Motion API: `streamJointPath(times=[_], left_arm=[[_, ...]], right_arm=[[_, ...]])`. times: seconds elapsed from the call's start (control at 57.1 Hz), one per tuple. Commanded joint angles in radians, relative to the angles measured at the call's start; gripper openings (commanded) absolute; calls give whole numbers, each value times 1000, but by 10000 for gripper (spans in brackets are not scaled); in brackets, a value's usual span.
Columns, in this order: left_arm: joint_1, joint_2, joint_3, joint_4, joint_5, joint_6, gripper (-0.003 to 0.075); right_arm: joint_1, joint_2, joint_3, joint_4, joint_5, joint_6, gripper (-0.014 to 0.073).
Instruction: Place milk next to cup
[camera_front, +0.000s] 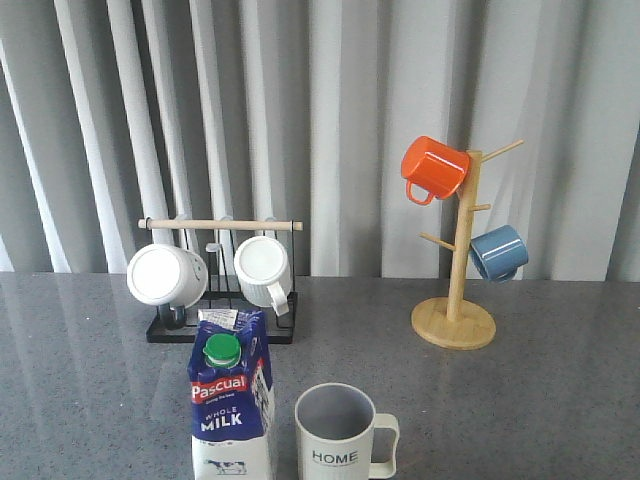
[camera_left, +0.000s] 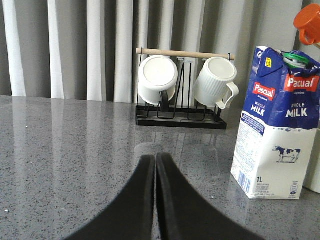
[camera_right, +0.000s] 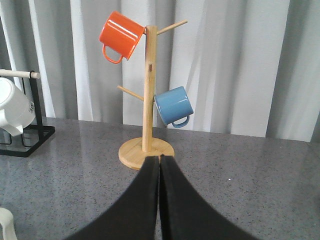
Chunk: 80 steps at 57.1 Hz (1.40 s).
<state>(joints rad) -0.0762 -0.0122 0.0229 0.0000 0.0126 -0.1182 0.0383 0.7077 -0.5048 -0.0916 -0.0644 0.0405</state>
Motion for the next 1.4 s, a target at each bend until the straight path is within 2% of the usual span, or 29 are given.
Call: streamJointPath(times=[0.0, 0.788, 0.911, 1.173, 1.383], left_arm=[[-3, -11, -13, -14, -69, -2, -7], [-3, -11, -13, -14, -69, -1, -7], [-3, -11, -13, -14, -69, -1, -7], [-3, -11, -13, -14, -69, -1, -7], [-3, -11, -13, -14, -69, -1, -7]], right_arm=[[-5, -3, -29, -2, -71, -3, -9], [-5, -3, -29, -2, -72, -4, -9], [-6, -47, -14, -24, -32, -61, -9], [-24, -383, 277, -23, -71, -70, -9], [-24, -606, 476, -6, -66, -29, -9]])
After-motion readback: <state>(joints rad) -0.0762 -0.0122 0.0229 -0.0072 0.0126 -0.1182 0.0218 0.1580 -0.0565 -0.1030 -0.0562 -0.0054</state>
